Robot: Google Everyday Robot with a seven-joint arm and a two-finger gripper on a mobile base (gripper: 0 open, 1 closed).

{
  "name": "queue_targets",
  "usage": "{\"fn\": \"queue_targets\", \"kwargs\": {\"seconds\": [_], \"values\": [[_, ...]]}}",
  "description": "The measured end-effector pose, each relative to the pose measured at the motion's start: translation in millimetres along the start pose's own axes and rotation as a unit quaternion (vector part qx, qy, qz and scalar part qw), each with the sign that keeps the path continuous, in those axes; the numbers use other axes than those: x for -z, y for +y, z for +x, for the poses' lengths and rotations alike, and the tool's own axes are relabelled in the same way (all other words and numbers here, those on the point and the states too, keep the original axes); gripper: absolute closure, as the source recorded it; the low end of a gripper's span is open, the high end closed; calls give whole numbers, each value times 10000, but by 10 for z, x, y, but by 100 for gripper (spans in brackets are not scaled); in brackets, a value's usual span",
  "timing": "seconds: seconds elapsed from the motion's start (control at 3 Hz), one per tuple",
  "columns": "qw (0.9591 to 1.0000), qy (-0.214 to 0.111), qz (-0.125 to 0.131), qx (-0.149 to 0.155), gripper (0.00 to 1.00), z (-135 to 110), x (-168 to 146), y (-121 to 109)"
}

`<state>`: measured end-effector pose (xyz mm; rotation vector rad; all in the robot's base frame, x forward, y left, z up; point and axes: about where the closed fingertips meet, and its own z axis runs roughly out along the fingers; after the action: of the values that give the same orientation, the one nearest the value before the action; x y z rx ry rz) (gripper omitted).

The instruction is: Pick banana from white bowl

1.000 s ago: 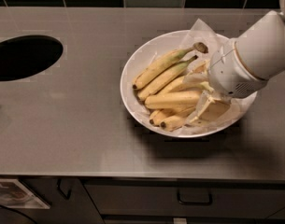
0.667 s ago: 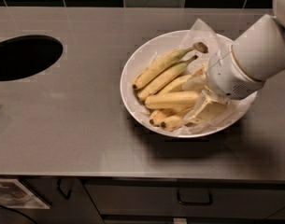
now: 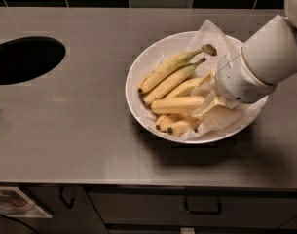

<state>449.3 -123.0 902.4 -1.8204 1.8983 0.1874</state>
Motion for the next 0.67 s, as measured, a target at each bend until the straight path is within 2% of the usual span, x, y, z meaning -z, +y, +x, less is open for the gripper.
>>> {"fn": "queue_targets", "kwargs": {"seconds": [0.33, 0.67], "values": [[9998, -146, 118, 82, 100, -50, 117, 19], [9981, -453, 353, 245, 100, -136, 343, 57]]}}
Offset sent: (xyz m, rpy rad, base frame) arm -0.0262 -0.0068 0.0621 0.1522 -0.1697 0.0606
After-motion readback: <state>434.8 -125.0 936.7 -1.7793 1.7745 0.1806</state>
